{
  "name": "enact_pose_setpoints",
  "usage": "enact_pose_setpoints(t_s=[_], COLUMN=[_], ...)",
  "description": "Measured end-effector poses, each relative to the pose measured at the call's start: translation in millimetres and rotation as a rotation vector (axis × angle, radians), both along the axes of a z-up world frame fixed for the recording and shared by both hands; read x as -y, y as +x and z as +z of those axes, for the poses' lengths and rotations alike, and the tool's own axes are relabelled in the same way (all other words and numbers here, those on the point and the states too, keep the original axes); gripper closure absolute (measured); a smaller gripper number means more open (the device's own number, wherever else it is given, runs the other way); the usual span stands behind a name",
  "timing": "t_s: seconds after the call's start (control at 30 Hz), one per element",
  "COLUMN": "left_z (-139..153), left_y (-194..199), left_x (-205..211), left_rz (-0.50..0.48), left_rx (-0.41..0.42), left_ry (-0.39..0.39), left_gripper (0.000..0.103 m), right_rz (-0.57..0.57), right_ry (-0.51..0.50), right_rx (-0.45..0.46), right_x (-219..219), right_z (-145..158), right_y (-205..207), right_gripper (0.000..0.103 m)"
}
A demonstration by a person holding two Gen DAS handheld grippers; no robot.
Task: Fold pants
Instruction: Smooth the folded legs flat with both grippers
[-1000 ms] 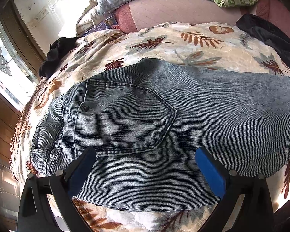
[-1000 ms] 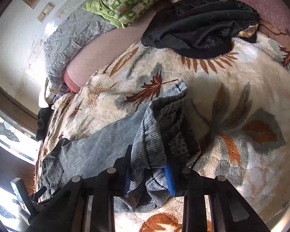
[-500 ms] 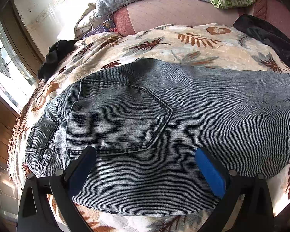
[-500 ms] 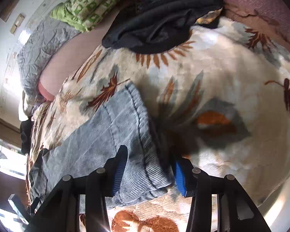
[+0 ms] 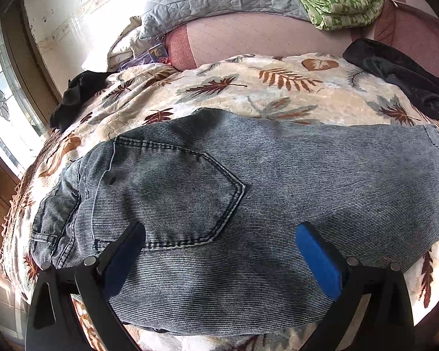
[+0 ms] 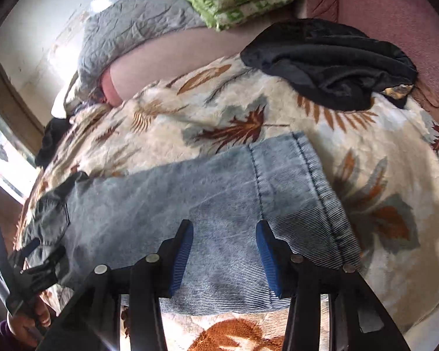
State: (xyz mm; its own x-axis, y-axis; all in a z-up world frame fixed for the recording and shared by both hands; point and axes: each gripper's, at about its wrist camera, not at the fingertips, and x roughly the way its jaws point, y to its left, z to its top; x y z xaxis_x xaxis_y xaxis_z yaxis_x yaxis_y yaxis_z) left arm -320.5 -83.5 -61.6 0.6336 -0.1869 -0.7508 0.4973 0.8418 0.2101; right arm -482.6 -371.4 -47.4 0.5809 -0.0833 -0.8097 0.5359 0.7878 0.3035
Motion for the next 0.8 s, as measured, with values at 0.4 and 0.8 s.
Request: enact_pose_setpoints(t_s=[0.4, 0.8], left_z=[-17.4, -19.8], left_y=[8.0, 8.0], left_x=[-2.4, -5.8], left_rz=[-0.002, 0.014], left_rx=[-0.035, -0.067], left_ry=[-0.016, -0.045], left_gripper=[0.000, 0.000], right_rz=[0.068, 0.165], right_ry=[-0.067, -0.131], right_rx=[-0.153, -0.202], right_x=[-19.6, -44.9], right_z=[-23.9, -28.6], right_y=[8.2, 27.8], right_gripper=[0.050, 0.006])
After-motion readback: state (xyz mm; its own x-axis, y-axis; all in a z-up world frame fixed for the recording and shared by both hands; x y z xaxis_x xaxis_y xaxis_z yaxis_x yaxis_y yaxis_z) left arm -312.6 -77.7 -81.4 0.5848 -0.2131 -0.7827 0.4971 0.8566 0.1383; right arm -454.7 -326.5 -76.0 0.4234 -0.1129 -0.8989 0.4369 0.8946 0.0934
